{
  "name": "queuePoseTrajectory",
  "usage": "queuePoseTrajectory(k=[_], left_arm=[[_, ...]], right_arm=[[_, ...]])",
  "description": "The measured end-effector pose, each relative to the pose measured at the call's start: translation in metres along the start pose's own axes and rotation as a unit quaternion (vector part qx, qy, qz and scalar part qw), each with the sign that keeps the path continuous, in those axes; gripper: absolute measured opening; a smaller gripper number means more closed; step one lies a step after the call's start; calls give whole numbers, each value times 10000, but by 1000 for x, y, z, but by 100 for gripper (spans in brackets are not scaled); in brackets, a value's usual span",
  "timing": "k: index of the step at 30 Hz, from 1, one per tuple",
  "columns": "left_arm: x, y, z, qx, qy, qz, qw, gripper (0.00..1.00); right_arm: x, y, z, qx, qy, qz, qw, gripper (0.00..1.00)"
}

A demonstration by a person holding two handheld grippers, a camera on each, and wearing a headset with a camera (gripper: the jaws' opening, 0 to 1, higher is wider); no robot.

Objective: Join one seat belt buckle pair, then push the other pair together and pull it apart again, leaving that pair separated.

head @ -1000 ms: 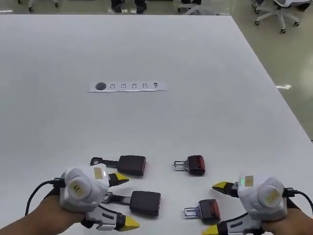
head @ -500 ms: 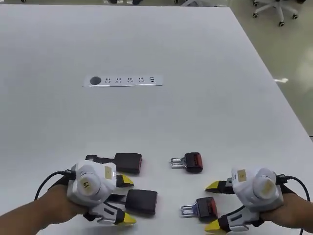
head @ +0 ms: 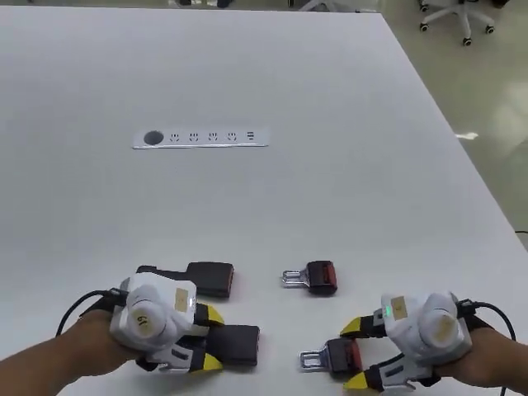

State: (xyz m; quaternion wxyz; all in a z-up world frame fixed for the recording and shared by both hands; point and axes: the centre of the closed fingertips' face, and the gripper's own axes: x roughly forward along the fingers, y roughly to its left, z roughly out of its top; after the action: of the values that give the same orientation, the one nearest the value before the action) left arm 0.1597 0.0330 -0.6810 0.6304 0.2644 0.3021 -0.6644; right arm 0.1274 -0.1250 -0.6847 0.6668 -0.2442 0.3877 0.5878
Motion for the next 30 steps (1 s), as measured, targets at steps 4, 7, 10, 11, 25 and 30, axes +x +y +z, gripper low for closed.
queuePoseTrajectory(k=[4,7,10,11,25,30], left_arm=[[1,2,-2,82,53,-35,9999,33],[1,3,-3,106,96,-47,9999,33],[2,4,-5,171,168,-66,9997,33],[3,4,-6,191,196,-68,9996,32],[5,4,-7,-44,251,120,9996,32],[7,3,-7,19,363,100,9993,32]], right_arm=[[1,0,0,2,74,-49,10000,33],[2,-2,0,17,91,-94,9999,33],[2,-7,2,101,137,-195,9997,33],[2,-9,2,121,163,-216,9996,33],[6,-15,-1,21,557,-98,9984,32],[8,-17,1,53,650,-131,9978,32]])
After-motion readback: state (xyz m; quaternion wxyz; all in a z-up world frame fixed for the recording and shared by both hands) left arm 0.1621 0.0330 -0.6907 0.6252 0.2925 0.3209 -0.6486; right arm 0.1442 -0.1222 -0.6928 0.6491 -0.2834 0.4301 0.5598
